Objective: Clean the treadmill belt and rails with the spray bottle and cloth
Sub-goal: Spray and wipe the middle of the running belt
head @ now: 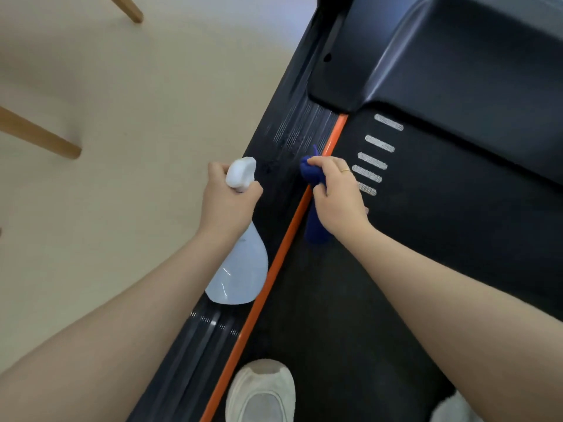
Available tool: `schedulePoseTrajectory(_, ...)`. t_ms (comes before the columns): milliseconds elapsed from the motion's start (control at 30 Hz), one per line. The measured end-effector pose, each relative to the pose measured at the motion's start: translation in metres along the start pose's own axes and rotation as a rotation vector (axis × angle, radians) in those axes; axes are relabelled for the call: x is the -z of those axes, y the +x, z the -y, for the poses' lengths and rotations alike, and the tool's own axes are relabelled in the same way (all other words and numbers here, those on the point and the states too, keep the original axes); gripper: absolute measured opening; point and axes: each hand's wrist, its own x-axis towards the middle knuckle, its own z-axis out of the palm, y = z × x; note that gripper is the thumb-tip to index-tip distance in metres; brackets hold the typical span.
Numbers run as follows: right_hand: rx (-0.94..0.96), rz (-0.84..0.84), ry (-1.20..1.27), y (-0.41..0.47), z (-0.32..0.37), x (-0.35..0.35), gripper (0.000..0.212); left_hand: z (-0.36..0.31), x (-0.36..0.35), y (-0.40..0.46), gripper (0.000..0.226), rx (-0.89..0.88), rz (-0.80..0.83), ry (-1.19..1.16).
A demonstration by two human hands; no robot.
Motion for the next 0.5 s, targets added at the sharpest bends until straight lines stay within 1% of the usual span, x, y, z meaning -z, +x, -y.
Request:
schedulePoseTrajectory(67,0.105,-0.021,-0.077,0.019,0.001,-0.016,0.050,0.000,0.002,0.006,0.022,-0.011,-0.032,-0.014)
schedulePoseTrajectory(100,0.199,0.000,-0.125,0.026,0.003,-0.026,0.050,0.000,0.003,0.009,0.022,-0.017,-0.048,-0.018)
schedulePoseTrajectory(167,0.436,0.093,-0.222,0.028,0.006,-0.049,0.047,0.001,0.004,0.016,0.023,-0.018,-0.094,-0.030)
schedulePoseTrajectory(267,0.791,0.220,-0.423,0.025,-0.001,-0.066,0.050,0.001,0.003,0.028,0.024,-0.002,-0.152,-0.059)
schedulePoseTrajectory(300,0.875,0.253,-0.476,0.033,-0.005,-0.062,0.049,0.001,0.003,0.032,0.025,0.002,-0.157,-0.062)
schedulePoseTrajectory(333,0.918,0.258,-0.518,0.045,-0.008,-0.057,0.047,0.001,0.002,0.035,0.027,0.001,-0.159,-0.060)
schedulePoseTrajectory(367,0.904,0.220,-0.555,0.061,-0.011,-0.051,0.047,0.000,0.003,0.038,0.029,-0.005,-0.165,-0.057)
schedulePoseTrajectory(400,0.815,0.148,-0.589,0.080,-0.011,-0.043,0.046,0.000,0.003,0.041,0.031,-0.013,-0.171,-0.052)
schedulePoseTrajectory(467,0.523,0.020,-0.648,0.114,-0.007,-0.027,0.046,-0.003,0.003,0.044,0.031,-0.026,-0.167,-0.045)
schedulePoseTrajectory(500,0.404,-0.006,-0.631,0.124,-0.005,-0.023,0.047,-0.005,0.003,0.046,0.029,-0.028,-0.161,-0.046)
